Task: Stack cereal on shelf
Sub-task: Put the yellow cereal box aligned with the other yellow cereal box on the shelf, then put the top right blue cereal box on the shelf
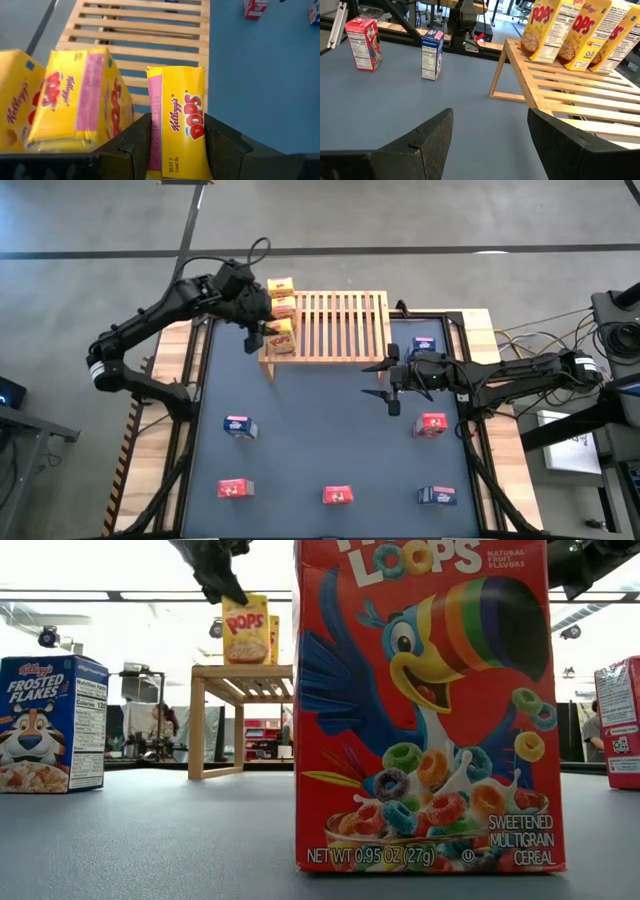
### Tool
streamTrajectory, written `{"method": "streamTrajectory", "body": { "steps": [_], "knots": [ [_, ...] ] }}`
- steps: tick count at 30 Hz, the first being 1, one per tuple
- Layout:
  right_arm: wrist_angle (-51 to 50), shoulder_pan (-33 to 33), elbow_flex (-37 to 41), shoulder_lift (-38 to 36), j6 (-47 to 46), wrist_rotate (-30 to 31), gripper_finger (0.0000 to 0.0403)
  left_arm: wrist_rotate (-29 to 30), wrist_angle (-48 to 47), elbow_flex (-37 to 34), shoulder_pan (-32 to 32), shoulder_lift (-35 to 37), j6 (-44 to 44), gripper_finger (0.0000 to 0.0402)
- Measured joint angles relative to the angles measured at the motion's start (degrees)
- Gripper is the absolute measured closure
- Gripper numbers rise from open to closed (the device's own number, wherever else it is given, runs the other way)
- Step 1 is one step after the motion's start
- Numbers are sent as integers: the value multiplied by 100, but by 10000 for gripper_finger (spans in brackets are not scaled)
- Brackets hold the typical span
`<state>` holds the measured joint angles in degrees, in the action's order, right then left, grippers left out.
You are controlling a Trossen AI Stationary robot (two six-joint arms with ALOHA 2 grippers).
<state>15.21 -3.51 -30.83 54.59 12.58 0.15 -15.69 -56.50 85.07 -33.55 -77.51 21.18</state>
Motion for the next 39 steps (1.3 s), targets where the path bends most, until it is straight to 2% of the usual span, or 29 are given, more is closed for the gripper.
{"method": "streamTrajectory", "body": {
  "steps": [9, 19, 29, 34, 39],
  "knots": [
    [-3, 0, 37, 0, -17, 1, 158, 14, -115, 364, -1, -289, 181, 258],
    [-1, 0, 79, 0, -15, 3, 158, 16, -229, 427, 12, -350, 191, 210],
    [1, -7, 74, 0, 4, 251, 158, 81, -364, 427, 14, 9, 90, 191],
    [0, -7, 74, 0, 49, 296, 158, 497, -494, 427, 14, 455, 193, 188],
    [-1, -7, 74, -2, 94, 379, 158, 517, -505, 422, 14, 1064, -38, 188]
  ]
}}
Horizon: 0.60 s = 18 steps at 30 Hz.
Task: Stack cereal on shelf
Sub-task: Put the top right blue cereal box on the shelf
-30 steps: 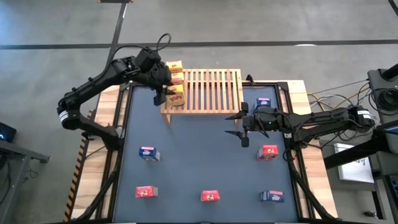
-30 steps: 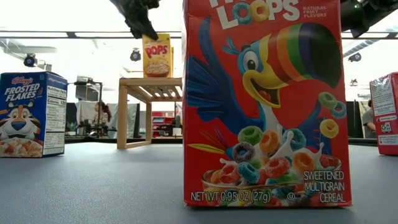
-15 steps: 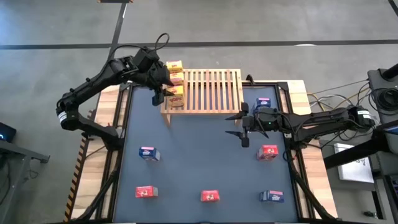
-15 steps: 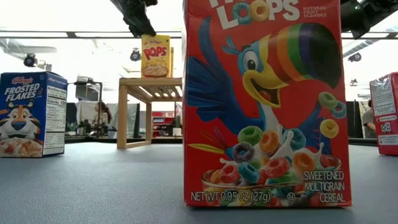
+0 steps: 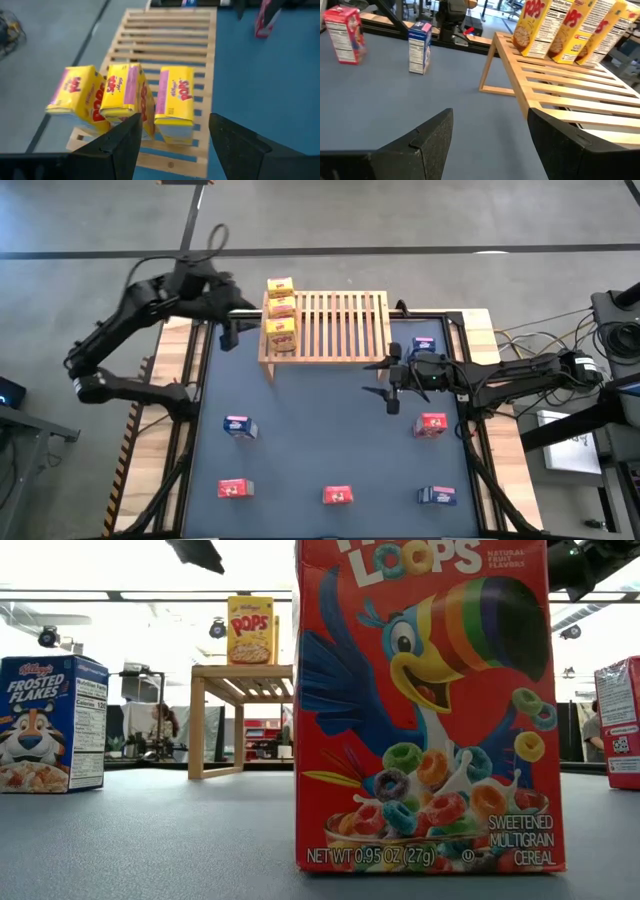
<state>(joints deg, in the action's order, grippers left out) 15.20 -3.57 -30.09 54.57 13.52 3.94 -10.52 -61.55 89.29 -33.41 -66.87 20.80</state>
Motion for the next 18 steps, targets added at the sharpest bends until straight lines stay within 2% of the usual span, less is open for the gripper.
{"method": "streamTrajectory", "body": {
  "steps": [6, 10, 14, 18],
  "knots": [
    [-46, 0, -2, -2, -50, 77, 158, -124, 153, -646, 0, 985, -540, 194],
    [-64, 0, -2, -2, -81, 75, 158, -651, 604, -1527, 75, 1738, -1110, 201],
    [-131, 0, -17, -2, -99, 75, 158, -1135, 1967, -2931, 487, 2600, -1877, 204],
    [-126, 0, -20, -2, -103, 73, 158, -1069, 3221, -4282, 1024, 3293, -2063, 205]
  ]
}}
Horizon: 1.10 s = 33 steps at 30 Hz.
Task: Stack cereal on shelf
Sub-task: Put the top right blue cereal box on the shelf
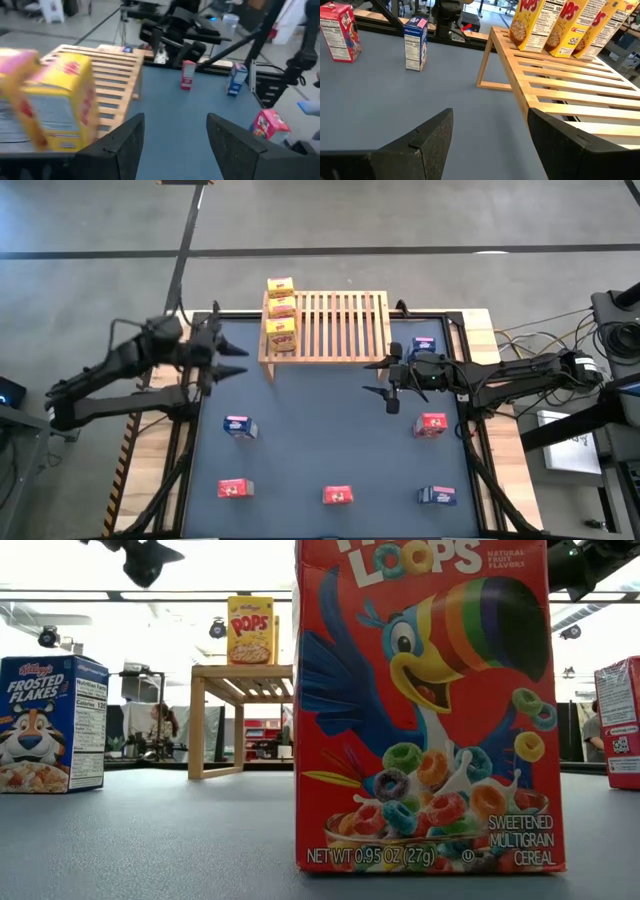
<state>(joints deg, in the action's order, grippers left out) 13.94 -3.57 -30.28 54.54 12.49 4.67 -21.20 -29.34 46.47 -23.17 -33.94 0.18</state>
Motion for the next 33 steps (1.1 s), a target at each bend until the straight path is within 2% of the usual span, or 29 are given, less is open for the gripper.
{"method": "streamTrajectory", "body": {
  "steps": [7, 12, 14, 16, 19, 21, 26, 30, 33],
  "knots": [
    [6, -7, 0, 0, 15, -4, 158, 548, 1498, -1568, 707, 750, -492, 205],
    [132, -7, -4, 0, -51, -7, 158, 584, 4027, -2745, 1538, 832, -510, 205],
    [126, -7, -7, 0, -59, -6, 158, 797, 4984, -3128, 1976, 728, -312, 205],
    [127, -7, 8, 0, -79, -9, 158, 1218, 5557, -3396, 2408, 606, -103, 205],
    [83, -7, 51, 0, -191, -11, 158, 1977, 5753, -3497, 2960, 438, 83, 205],
    [124, -7, 57, 1, -410, -75, 158, 2238, 5785, -3496, 3222, 310, 87, 205],
    [406, -4, 24, -15, -693, -937, 158, 2382, 5770, -3419, 3487, -38, 82, 205],
    [468, -4, 9, -15, -754, -1133, 158, 2580, 5771, -3313, 3487, -339, 32, 205],
    [725, -5, 9, -15, -865, -1821, 158, 2585, 5763, -3248, 3487, -591, -34, 205]
  ]
}}
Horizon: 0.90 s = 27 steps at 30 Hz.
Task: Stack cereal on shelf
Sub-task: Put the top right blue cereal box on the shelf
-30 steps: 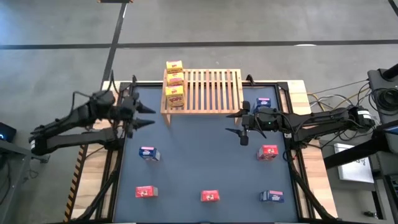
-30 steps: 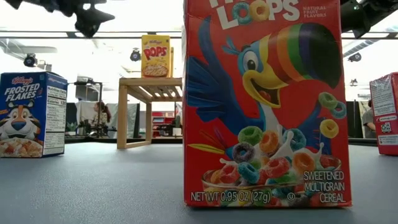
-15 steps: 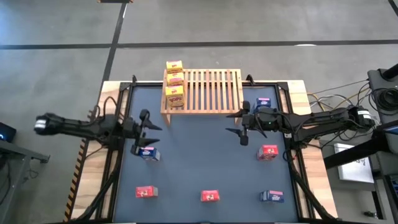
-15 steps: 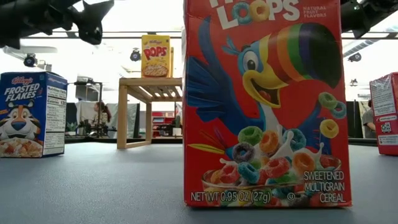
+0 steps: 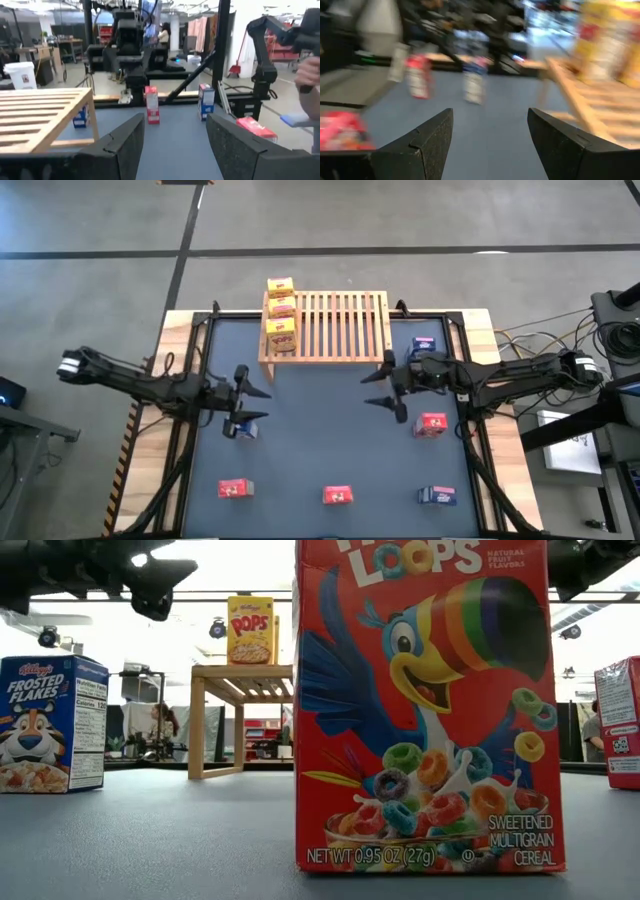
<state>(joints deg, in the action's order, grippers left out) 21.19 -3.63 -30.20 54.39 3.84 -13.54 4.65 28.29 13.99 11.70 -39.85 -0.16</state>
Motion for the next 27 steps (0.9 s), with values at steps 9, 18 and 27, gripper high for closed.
{"method": "streamTrajectory", "body": {
  "steps": [9, 18, 27],
  "knots": [
    [321, 1, -2, 93, 109, -789, 158, 40, 47, 14, 0, -604, -473, 205],
    [-2325, -4, -852, -139, 486, 771, 158, 89, 556, 14, 0, -726, -446, 205],
    [-3680, 1, -1243, -933, 576, 629, 158, 87, 514, 14, 0, -691, -372, 205]
  ]
}}
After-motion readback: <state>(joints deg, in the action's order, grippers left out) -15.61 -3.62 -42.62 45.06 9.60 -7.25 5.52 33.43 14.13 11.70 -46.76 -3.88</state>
